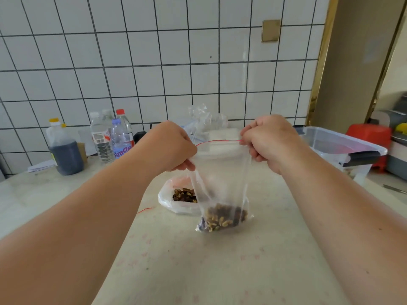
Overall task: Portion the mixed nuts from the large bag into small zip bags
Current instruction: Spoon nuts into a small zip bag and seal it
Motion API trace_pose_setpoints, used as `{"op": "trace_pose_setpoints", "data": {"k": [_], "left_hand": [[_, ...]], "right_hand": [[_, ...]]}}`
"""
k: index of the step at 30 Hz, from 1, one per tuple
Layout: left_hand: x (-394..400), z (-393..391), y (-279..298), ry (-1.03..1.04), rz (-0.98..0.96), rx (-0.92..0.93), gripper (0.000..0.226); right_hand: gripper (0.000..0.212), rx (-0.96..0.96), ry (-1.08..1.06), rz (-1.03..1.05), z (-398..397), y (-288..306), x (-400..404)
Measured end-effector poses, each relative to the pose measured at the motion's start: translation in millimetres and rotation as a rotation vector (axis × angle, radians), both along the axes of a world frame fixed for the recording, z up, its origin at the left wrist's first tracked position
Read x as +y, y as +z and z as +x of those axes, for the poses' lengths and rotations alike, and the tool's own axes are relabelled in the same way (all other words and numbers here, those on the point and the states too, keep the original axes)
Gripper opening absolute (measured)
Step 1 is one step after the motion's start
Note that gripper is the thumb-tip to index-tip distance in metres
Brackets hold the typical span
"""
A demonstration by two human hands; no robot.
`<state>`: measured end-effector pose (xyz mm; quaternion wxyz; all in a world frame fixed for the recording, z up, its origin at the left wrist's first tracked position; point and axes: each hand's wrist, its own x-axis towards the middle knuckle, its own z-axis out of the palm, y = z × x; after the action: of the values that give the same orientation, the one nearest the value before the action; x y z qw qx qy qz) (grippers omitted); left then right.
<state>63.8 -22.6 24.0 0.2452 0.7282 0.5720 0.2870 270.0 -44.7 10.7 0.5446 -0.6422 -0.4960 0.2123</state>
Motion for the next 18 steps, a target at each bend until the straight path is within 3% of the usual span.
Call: {"op": "trace_pose_setpoints", "data": {"k": [11, 18], "left_hand": [[18, 81, 11, -0.093, -0.221, -0.319, 0.019], [61, 109, -10, -0.03, -0.18, -0.457, 0.02]], "right_hand": [[0.02, 0.058, -0.264, 0.151, 68, 17, 16], [0.02, 0.034, -0.314, 0.189, 83, -3, 50]]}}
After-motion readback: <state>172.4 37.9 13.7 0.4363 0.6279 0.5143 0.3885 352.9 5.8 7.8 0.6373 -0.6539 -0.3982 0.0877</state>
